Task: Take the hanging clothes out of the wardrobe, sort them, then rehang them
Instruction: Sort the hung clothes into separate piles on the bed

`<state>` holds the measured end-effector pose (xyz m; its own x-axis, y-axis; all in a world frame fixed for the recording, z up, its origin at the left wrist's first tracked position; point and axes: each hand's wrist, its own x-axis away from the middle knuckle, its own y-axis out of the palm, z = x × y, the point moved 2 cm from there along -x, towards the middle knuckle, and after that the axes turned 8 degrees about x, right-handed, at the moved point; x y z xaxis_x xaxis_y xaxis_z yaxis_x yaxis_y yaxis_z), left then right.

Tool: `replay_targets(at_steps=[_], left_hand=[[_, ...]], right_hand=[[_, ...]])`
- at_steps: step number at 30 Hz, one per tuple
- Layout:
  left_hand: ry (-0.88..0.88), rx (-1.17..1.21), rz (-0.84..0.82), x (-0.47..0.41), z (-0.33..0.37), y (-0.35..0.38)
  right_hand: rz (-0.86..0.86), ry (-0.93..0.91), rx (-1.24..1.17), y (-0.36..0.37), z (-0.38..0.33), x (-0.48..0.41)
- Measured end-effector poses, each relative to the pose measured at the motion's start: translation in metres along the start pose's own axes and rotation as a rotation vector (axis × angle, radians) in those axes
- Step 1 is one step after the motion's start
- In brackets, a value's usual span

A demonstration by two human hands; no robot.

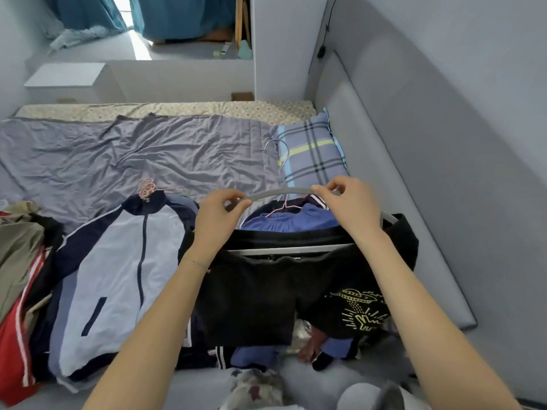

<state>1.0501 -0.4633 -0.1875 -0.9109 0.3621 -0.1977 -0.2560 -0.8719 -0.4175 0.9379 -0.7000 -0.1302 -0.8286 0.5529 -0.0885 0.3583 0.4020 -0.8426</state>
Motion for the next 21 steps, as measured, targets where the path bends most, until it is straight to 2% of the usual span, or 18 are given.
replay_targets(at_steps=[5, 12, 16, 21], left_hand=[[-0.099, 0.031, -0.055, -0.069, -0.057, 0.058], [-0.241, -0.092, -0.198, -0.159, -0.182, 0.137], [-0.293, -0.157, -0.303, -0.189, -0.251, 0.18], [-0.385, -0.212, -0.327, -0.201, -0.306, 0.218]], right_hand=[[-0.065, 0.025, 0.057, 0.047, 0.033, -0.076], [-0.286, 0.107, 0.141, 0.172, 0.097, -0.184], [-0.334, 0.119, 0.225, 0.241, 0.139, -0.225], [-0.379, 0.143, 0.313, 0.294, 0.169, -0.251]])
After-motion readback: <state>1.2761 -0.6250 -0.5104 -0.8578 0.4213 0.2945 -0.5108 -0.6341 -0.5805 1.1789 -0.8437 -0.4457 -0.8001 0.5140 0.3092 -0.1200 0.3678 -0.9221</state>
